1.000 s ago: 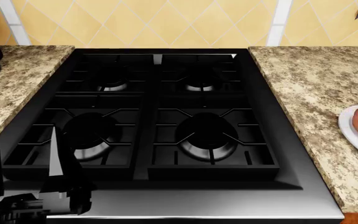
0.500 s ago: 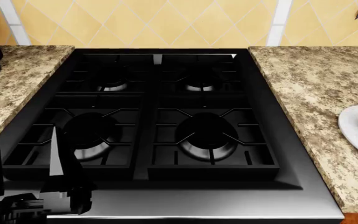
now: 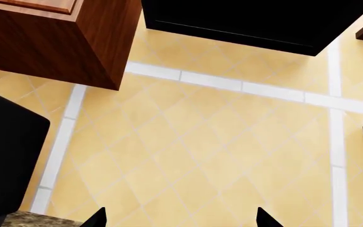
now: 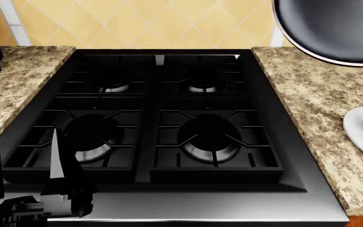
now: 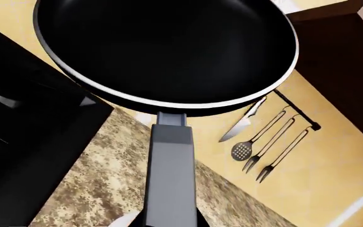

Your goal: Pick up the pan and dump the vegetables in it onto the plate. Then return the pan to the stove.

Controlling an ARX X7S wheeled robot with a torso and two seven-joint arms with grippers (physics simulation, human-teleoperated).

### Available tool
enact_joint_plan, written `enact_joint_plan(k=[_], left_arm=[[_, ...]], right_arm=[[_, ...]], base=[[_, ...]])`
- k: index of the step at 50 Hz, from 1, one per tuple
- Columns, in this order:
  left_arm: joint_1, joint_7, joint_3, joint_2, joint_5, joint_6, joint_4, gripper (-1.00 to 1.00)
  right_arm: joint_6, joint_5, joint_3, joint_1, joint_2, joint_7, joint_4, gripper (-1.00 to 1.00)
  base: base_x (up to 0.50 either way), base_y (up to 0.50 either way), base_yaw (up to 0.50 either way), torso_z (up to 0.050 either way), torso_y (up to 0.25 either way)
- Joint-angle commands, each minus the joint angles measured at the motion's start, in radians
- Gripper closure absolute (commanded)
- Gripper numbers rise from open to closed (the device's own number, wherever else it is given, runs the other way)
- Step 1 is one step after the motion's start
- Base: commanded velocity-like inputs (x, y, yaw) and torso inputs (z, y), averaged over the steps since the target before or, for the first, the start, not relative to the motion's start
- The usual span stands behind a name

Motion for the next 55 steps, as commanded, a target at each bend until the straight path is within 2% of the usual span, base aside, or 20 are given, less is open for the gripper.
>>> enact_joint_plan(k=[1,15,36,55], left_arm=[[-0.002,-0.003,0.003,-0.003,-0.001,0.000,0.000,-1.00],[-0.003,-0.009,0.000,-0.008,-0.007,0.001,0.001,-1.00],[-0.002,-0.013,0.002,-0.013,-0.007,0.009,-0.006,-1.00],[-0.005,-0.017,0.007,-0.015,-0.005,0.012,-0.010,-1.00]], right_arm=[[0.011,0.139,-0.011,0.094,-0.003,-0.039,-0.053,1.00],[-0.030,0.227,-0.164,0.136,0.011,-0.013,-0.054,1.00],[-0.118,0.226,-0.405,0.164,0.016,0.020,-0.022,1.00],[-0.120,0.235,-0.459,0.134,0.014,-0.002,-0.006,1.00]], base=[[0.00,0.00,0.00,0.000,0.000],[0.00,0.00,0.00,0.001,0.001],[0.00,0.00,0.00,0.000,0.001],[0.00,0.00,0.00,0.001,0.001]])
